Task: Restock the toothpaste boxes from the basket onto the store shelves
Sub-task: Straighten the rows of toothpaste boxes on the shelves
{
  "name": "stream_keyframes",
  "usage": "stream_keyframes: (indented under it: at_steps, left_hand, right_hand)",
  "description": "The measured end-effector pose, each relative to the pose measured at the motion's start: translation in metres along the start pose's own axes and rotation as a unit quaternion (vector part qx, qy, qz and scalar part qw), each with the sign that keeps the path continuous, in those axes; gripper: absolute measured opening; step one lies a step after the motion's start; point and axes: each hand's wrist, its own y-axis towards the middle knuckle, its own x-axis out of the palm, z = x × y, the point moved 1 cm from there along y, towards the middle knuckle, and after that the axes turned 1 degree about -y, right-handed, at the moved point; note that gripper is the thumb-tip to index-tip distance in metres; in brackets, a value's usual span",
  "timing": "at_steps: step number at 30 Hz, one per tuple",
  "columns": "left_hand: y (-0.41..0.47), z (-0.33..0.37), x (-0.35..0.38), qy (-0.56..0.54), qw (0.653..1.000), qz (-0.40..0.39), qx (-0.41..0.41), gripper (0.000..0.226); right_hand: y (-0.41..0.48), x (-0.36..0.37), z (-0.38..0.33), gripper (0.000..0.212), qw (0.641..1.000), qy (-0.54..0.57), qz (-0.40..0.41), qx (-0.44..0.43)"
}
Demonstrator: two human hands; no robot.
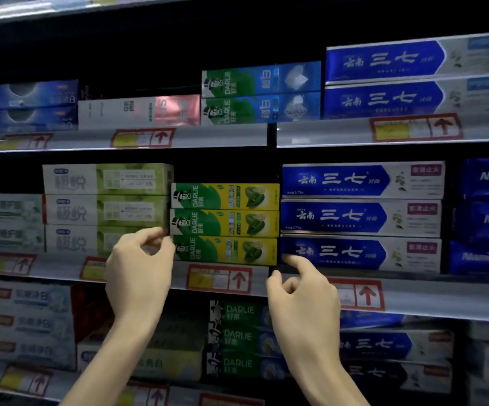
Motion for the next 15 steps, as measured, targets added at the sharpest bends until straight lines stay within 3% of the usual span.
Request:
stream_keyframes:
  at_steps: [7,15]
  left_hand:
    - [-0.008,-0.010,0.003,0.047,0.999,0.000,-0.010,0.025]
    - [-0.001,-0.019,0.010,-0.018,0.999,0.007,-0.043,0.025]
  right_hand:
    - [0.013,0.005,-0.006,0.019,0.989,-0.135,0.051,-0.013]
    - [0.025,0.007,-0.007,0.026,0.983,-0.175,0.057,0.023]
